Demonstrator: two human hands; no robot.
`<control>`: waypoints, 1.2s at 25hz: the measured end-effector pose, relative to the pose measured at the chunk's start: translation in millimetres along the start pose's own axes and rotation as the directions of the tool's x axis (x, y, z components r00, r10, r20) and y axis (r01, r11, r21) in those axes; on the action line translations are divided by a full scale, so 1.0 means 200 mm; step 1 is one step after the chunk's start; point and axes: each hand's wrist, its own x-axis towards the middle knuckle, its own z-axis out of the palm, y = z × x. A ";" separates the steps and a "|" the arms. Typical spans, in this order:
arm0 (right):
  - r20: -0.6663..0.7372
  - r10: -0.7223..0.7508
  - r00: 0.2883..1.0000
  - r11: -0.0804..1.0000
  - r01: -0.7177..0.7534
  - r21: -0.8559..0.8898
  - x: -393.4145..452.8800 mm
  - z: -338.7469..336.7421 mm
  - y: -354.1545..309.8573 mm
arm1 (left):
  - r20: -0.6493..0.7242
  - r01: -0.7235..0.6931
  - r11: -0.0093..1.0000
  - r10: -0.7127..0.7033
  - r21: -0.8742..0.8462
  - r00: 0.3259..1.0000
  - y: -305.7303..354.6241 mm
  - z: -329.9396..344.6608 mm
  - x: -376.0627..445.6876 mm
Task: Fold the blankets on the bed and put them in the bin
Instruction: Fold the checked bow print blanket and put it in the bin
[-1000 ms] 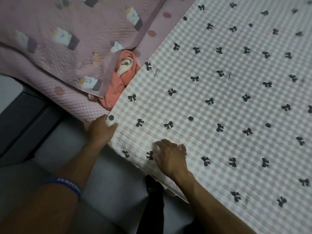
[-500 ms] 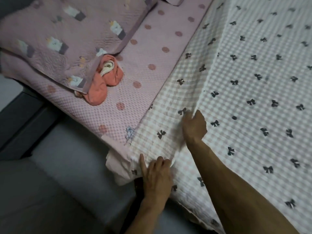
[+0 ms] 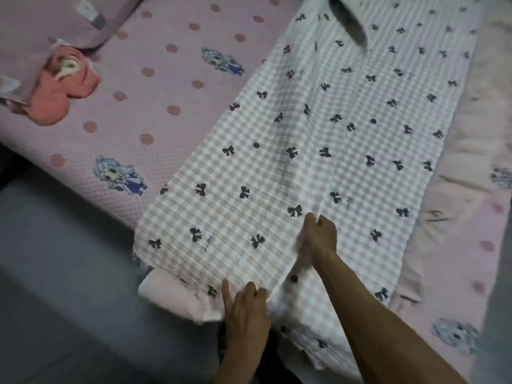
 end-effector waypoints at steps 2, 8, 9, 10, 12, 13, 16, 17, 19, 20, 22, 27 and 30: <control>-0.032 -0.016 0.999 0.999 0.015 -0.049 0.02 -0.14 0.05 | 0.061 -0.006 1.000 0.007 -0.020 0.998 0.15 0.05 -0.02; -0.125 -0.132 0.983 0.931 0.080 -0.357 0.16 -0.39 0.16 | 0.054 0.040 0.997 -0.043 0.067 0.998 0.44 0.17 -0.09; -0.101 -0.183 0.978 0.897 0.124 -0.423 0.19 -0.40 0.20 | 0.044 0.072 0.994 -0.076 0.087 0.996 0.49 0.20 -0.09; -0.068 -0.251 0.966 0.851 0.186 -0.491 0.22 -0.41 0.24 | 0.035 0.092 0.987 -0.097 0.129 0.995 0.53 0.23 -0.11; 0.004 -0.396 0.918 0.722 0.314 -0.616 0.28 -0.44 0.32 | 0.003 0.111 0.974 -0.114 0.196 0.993 0.60 0.31 -0.12; 0.043 -0.460 0.887 0.649 0.369 -0.665 0.32 -0.48 0.37 | -0.027 0.147 0.968 -0.145 0.204 0.989 0.65 0.37 -0.12; 0.145 -0.564 0.813 0.509 0.480 -0.714 0.41 -0.64 0.50 | -0.090 0.196 0.960 -0.181 0.200 0.979 0.81 0.49 -0.16; 0.157 -0.560 0.813 0.503 0.485 -0.716 0.43 -0.70 0.54 | -0.095 0.201 0.959 -0.185 0.200 0.978 0.87 0.52 -0.18; 0.151 -0.519 0.841 0.521 0.451 -0.725 0.46 -0.80 0.61 | -0.067 0.214 0.960 -0.205 0.179 0.976 0.99 0.57 -0.22; 0.148 -0.504 0.851 0.527 0.439 -0.727 0.47 -0.85 0.66 | -0.074 0.225 0.959 -0.216 0.171 0.974 1.06 0.60 -0.25; 0.134 -0.483 0.865 0.559 0.422 -0.714 0.48 -0.95 0.76 | -0.104 0.220 0.957 -0.203 0.190 0.974 1.17 0.67 -0.32; 0.082 -0.412 0.907 0.606 0.340 -0.719 0.47 -1.10 1.00 | -0.041 0.196 0.972 -0.192 0.127 0.981 1.26 0.88 -0.49; 0.087 -0.351 0.932 0.615 0.300 -0.729 0.47 -1.14 1.09 | 0.109 0.205 0.973 -0.217 0.109 0.970 1.33 0.97 -0.51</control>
